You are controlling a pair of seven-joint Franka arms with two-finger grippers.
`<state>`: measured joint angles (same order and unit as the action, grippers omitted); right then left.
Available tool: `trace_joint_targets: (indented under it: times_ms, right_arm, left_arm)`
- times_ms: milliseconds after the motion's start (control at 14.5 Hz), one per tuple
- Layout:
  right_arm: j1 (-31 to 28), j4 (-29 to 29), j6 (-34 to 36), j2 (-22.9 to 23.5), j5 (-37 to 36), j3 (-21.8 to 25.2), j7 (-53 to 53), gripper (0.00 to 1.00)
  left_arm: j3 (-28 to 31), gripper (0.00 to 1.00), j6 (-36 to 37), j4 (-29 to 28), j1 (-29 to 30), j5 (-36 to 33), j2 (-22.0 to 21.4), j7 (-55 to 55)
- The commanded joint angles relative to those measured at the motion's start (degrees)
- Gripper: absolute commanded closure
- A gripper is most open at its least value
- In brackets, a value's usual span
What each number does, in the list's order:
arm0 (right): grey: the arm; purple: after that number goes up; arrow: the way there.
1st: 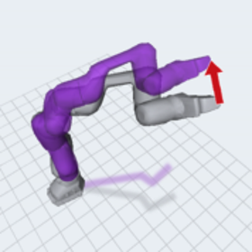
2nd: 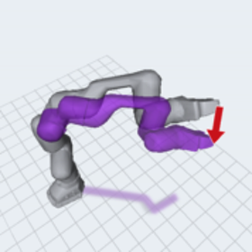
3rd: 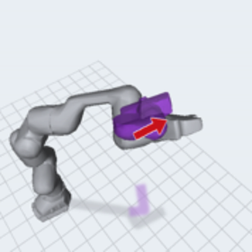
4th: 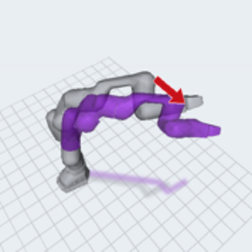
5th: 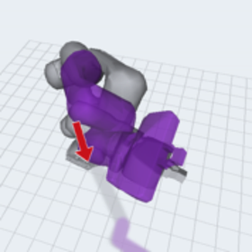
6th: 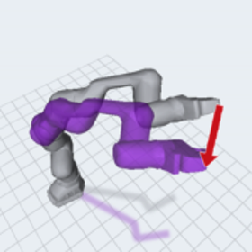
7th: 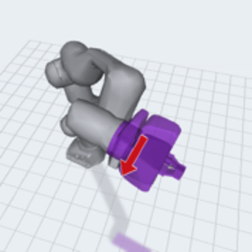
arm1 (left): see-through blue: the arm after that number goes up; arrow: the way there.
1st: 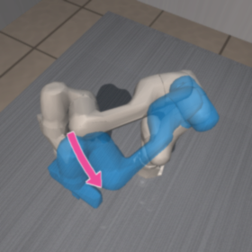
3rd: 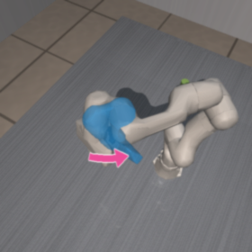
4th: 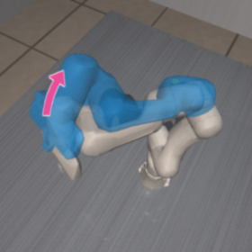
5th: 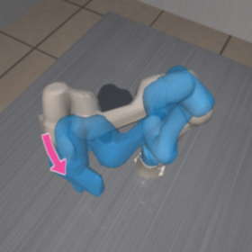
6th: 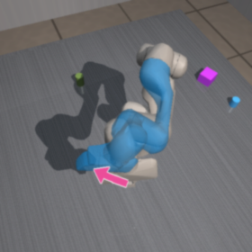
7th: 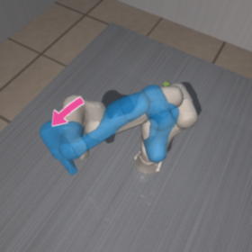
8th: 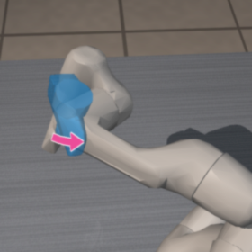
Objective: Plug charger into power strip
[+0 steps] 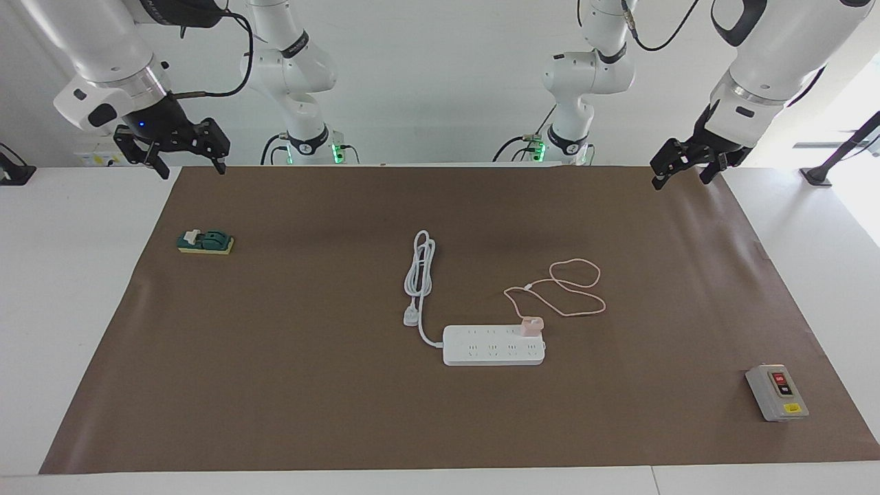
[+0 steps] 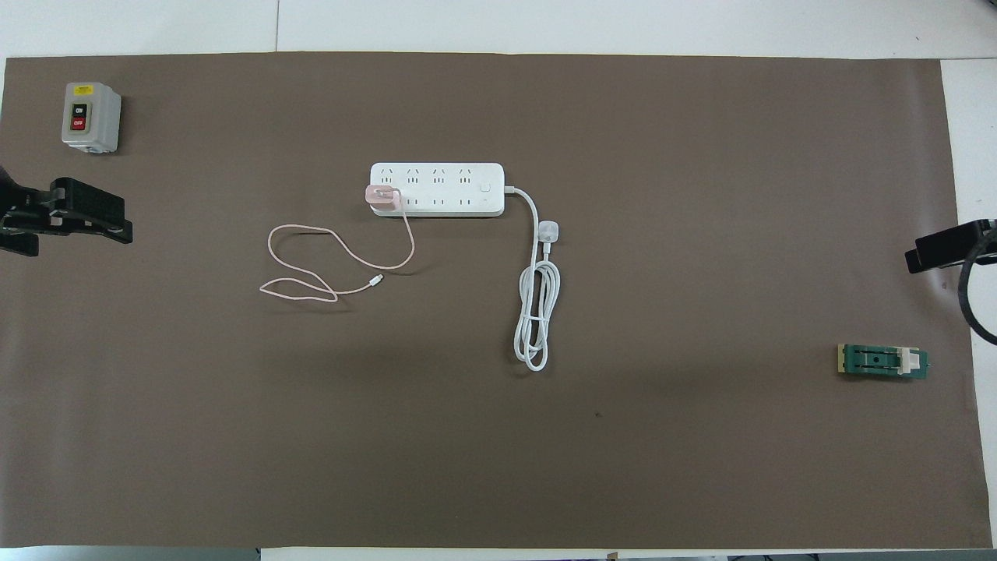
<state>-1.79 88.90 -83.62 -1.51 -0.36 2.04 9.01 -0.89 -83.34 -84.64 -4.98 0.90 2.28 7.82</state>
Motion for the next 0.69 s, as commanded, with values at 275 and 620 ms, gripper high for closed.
trace_joint_targets:
  times_ms: [275, 620]
  right_arm:
    - [-0.7, 1.5, 0.1, -1.4, 1.0, -0.1, -0.7, 0.00]
    - [-0.7, 1.5, 0.1, -1.4, 1.0, -0.1, -0.6, 0.00]
  left_arm:
    - [-1.3, 0.00, -0.3, -3.8, -0.4, -3.0, -2.7, -1.6]
    - [-1.4, 0.00, -0.4, -4.0, -0.3, -2.8, -3.9, -1.2]
